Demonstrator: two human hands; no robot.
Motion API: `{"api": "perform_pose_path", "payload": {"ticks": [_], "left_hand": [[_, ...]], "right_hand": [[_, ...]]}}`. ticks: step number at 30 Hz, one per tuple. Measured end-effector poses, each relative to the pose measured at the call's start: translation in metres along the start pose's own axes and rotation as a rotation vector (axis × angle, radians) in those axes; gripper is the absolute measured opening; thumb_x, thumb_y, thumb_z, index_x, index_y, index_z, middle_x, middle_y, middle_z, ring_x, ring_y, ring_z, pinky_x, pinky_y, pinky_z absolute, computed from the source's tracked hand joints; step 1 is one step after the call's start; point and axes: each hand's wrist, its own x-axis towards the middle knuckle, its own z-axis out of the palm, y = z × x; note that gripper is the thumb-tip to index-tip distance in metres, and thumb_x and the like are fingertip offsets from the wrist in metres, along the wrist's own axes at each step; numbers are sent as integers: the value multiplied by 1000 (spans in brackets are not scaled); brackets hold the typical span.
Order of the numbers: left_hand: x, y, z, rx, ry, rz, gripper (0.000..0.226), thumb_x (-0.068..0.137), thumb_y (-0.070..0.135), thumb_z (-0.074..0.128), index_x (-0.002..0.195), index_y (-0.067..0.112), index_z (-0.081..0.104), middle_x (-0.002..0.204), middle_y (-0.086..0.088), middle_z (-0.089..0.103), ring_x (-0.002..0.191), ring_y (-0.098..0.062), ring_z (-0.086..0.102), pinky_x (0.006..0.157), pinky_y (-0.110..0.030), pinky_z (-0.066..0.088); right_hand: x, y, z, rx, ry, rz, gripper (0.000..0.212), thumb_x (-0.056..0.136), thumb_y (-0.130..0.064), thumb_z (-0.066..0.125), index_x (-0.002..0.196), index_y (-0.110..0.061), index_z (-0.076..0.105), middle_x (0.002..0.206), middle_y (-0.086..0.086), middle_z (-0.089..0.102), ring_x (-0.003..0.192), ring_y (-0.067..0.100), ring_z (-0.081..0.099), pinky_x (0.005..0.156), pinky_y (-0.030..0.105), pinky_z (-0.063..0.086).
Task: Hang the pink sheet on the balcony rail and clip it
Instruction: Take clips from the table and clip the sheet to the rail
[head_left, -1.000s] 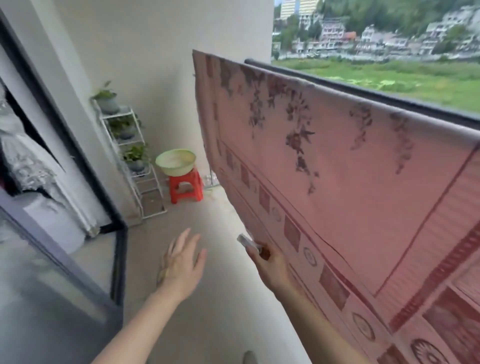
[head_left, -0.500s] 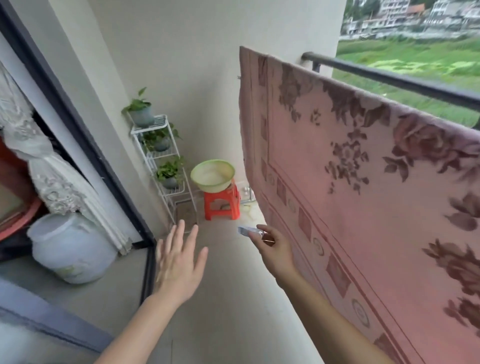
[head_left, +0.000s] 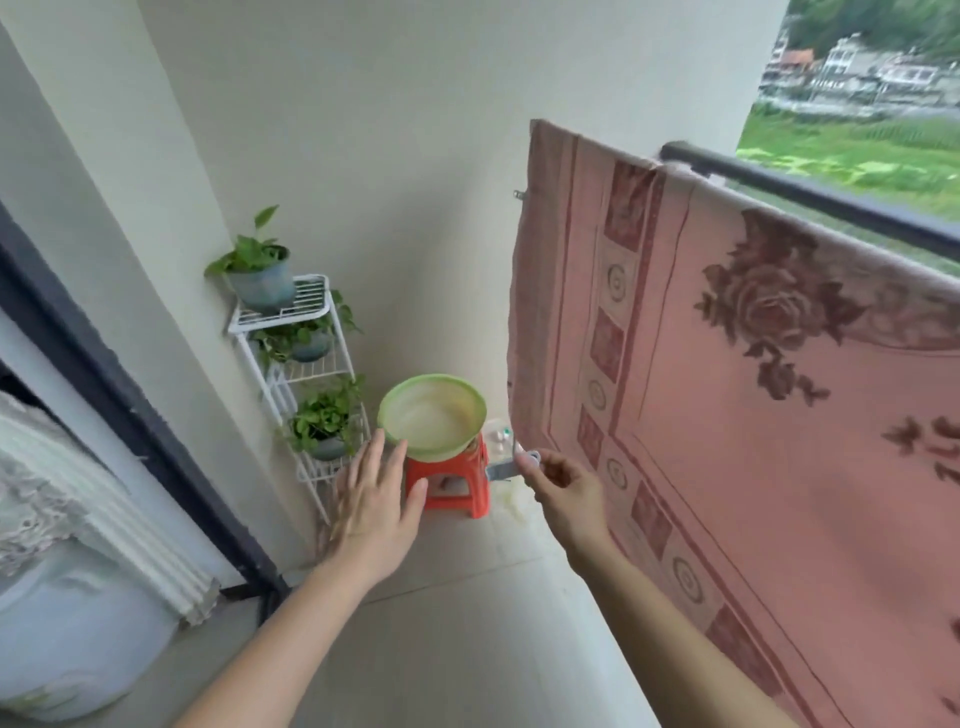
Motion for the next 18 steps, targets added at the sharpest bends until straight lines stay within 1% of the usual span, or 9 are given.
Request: {"api": "perform_pose_path", "payload": {"ticks": [2, 5, 8, 10, 12, 14, 16, 17, 18], "left_hand": [[50, -4, 7, -18, 1, 20, 68, 92, 56, 22, 151, 22, 29, 162, -6, 13, 147, -27, 16, 118, -47, 15], [119, -6, 30, -47, -23, 48, 68, 92, 55, 24, 150, 21, 31, 162, -7, 15, 147, -27, 16, 119, -46, 14], [188, -8, 56, -48, -46, 59, 66, 94, 55, 25, 151, 22, 29, 162, -6, 12, 147, -26, 13, 119, -45, 13], [240, -8, 72, -63, -49, 61, 65, 95, 54, 26, 152, 23, 26, 163, -4, 8, 148, -25, 11, 119, -44, 11], [293, -5, 88, -67, -70, 57, 64, 96, 53, 27, 152, 23, 24, 163, -3, 6, 148, -24, 8, 118, -43, 10], [344, -1, 99, -85, -103, 43, 61, 99, 50, 33, 153, 24, 22, 163, -2, 4, 149, -22, 6, 119, -42, 8], [393, 1, 105, -114, -114, 44, 62, 98, 48, 38, 153, 24, 20, 163, -2, 4, 149, -22, 5, 119, -42, 8], [417, 1, 108, -114, -120, 51, 64, 98, 48, 39, 153, 25, 18, 163, -2, 4, 149, -22, 5, 119, -42, 8], [440, 0, 110, -110, -127, 62, 65, 97, 48, 40, 153, 24, 17, 163, -2, 4, 149, -21, 5, 119, -42, 10]], "right_hand": [[41, -11, 12, 12, 29, 2, 11, 85, -36, 76, 89, -25, 77, 78, -7, 69, 68, 3, 58, 69, 20, 49], [107, -17, 24, 51, 80, 37, 20, 81, -38, 79, 92, -22, 78, 89, -3, 76, 81, 9, 67, 79, 27, 54], [175, -19, 34, 59, 105, 45, 23, 78, -33, 82, 97, -20, 76, 94, 0, 76, 81, 5, 67, 78, 24, 53], [227, -23, 41, 88, 116, 45, 17, 80, -22, 82, 95, -20, 74, 87, -6, 77, 77, -2, 68, 81, 24, 53], [281, -29, 46, 123, 117, 33, 12, 82, -10, 78, 88, -17, 71, 72, -12, 75, 68, -7, 67, 81, 22, 51], [333, -39, 51, 168, 137, 32, 9, 85, -4, 74, 90, -10, 70, 63, -15, 73, 62, -8, 66, 80, 20, 53], [379, -53, 55, 221, 152, 51, 9, 87, 3, 69, 94, -2, 67, 57, -14, 70, 55, -6, 65, 69, 12, 54], [401, -63, 59, 226, 145, 46, 8, 87, 4, 68, 92, -3, 66, 55, -13, 70, 55, -5, 65, 65, 8, 53], [425, -66, 63, 215, 151, 42, 8, 86, 1, 70, 88, -6, 67, 57, -13, 71, 59, -4, 67, 66, 9, 53]]}}
